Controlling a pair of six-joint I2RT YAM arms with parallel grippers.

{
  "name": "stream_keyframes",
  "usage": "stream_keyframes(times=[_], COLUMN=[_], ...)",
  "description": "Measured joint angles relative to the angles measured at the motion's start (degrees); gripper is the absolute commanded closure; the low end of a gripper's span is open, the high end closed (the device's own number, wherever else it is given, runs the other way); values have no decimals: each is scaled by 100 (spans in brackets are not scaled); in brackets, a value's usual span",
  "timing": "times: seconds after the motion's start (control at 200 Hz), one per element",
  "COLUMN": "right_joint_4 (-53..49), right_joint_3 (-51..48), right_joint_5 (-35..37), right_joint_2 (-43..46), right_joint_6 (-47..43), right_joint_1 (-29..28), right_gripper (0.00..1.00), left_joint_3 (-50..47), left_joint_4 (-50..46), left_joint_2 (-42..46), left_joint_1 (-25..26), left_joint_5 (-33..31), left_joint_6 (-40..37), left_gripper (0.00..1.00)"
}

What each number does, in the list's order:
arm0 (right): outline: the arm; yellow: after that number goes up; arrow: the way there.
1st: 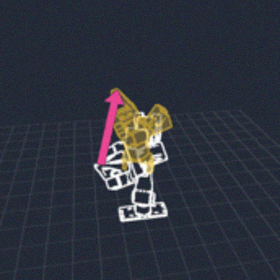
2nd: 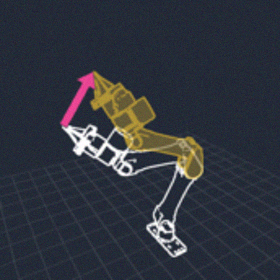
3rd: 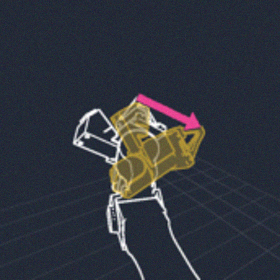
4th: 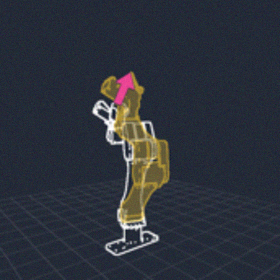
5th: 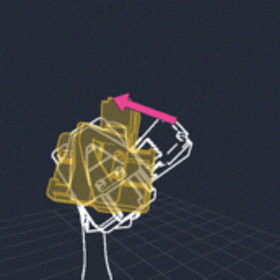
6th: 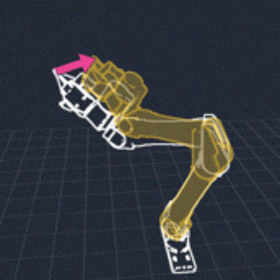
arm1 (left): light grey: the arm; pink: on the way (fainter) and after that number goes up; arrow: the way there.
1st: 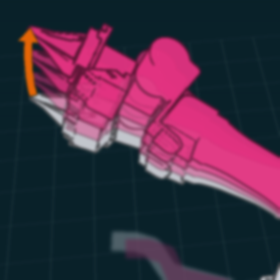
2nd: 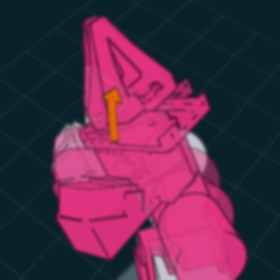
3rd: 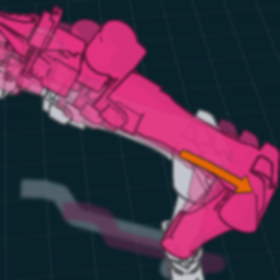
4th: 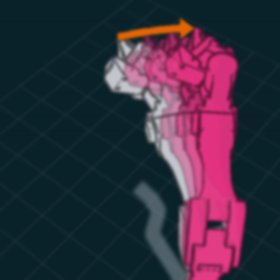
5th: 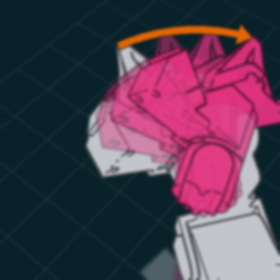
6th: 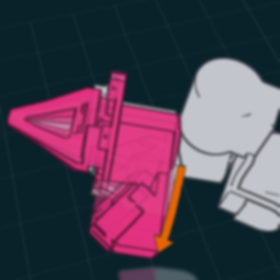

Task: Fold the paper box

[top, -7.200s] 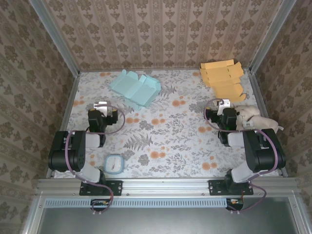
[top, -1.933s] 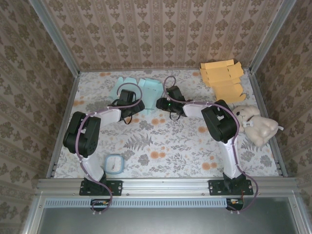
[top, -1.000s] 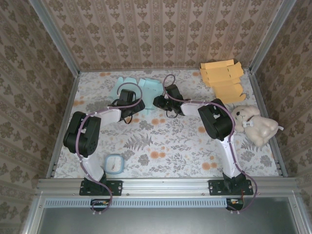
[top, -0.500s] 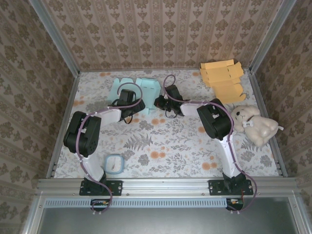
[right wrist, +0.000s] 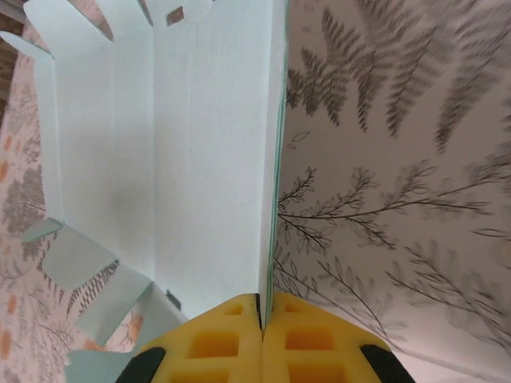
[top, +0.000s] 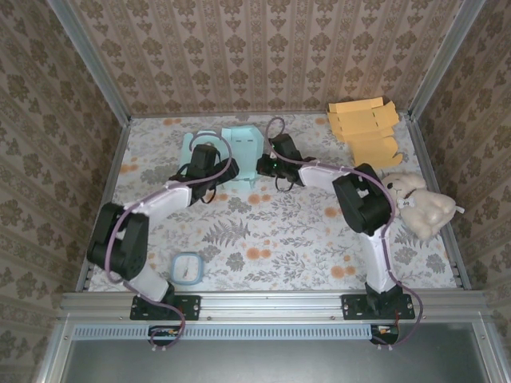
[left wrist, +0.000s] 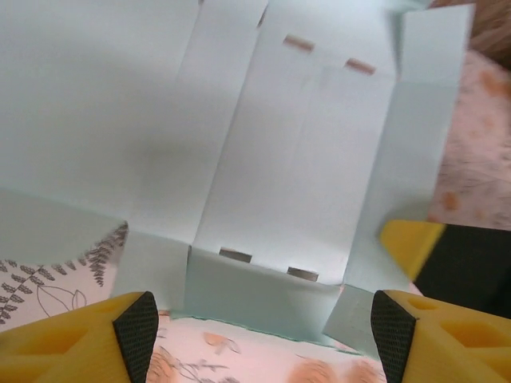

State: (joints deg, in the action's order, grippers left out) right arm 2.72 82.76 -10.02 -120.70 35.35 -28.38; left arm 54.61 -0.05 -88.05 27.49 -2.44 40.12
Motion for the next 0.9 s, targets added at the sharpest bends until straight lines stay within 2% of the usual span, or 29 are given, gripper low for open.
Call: stream_keyframes(times=[0.13, 0.255, 0.45, 0.645, 0.775, 0.895], right_joint_4=[-868, -1878, -3311, -4640, -5320, -5853], right_joint_3=[2, 295, 761, 1049, 1349, 1401], right_joint_5=[564, 1196, 2194, 2507, 2592, 2568], right_joint_2=[909, 1690, 2708, 3720, 4004, 4057], right_joint_6=[-776, -1696, -3340, -4315, -4618, -4780], right_joint_1=[0, 0, -133, -216, -267, -317], right_gripper=[100, 100, 100, 100, 100, 100], left_joint_3=[-98, -225, -553, -1248, -1204, -922], left_joint_4=[-127, -127, 369, 1386, 1687, 1729], left_joint_2=[1001, 1718, 2592, 3082, 3053, 2879], left_joint_1=[358, 393, 531, 750, 997, 1145], left_joint_5=[-479, -844, -981, -411, 155, 385], left_joint_6=[-251, -608, -1714, -3130, -3976, -4610], left_gripper=[24, 22, 22, 23, 20, 19])
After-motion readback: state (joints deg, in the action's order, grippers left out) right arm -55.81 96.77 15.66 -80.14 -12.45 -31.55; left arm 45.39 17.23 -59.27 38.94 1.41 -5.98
